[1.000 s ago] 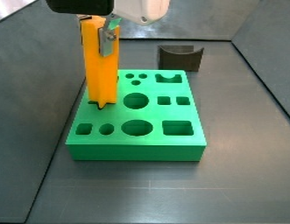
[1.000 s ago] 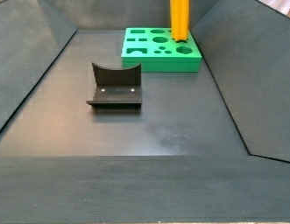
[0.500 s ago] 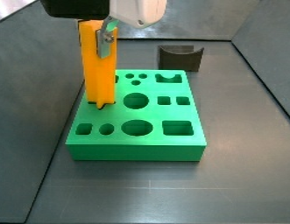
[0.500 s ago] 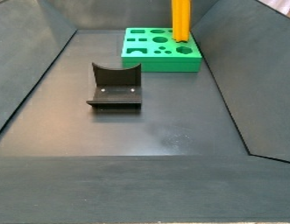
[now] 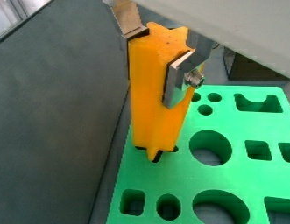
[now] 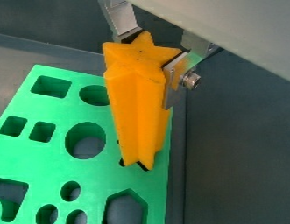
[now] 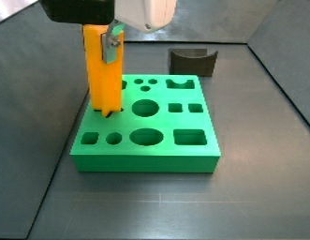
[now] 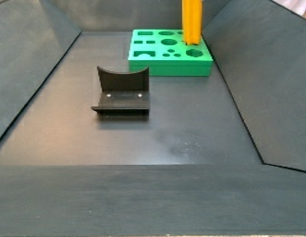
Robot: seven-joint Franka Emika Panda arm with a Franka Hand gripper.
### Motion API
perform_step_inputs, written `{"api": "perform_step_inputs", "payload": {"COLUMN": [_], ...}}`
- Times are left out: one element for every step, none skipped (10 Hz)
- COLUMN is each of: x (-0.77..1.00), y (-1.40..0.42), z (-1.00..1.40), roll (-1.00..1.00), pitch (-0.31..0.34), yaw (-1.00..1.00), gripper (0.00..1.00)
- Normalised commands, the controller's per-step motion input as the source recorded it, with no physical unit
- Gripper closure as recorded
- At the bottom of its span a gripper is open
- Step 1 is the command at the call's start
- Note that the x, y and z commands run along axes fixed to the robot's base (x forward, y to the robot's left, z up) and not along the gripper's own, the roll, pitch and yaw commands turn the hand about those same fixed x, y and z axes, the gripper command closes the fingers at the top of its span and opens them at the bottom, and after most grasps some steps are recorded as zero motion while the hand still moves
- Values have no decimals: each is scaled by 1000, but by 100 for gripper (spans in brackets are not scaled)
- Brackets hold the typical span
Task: Pick up the star object. Move up. Place the star object on the fixture. Regrasp the star object. Move to above the board. Insert the star object.
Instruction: Insert the star object.
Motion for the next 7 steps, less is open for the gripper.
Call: {"api": "perform_step_inputs", "payload": {"x": [0, 0, 0, 0, 0, 0, 0], "y": [-60, -77, -86, -80, -49, -6, 0], "z": [-166, -160, -171, -174, -157, -151, -151], "roll": [-140, -120, -117, -124, -91, -56, -27], "pitch": [-10, -10, -16, -19, -16, -11, -7], "yaw": [-66, -60, -57, -66, -46, -9, 0], "gripper": [100, 100, 100, 100, 100, 100, 100]}}
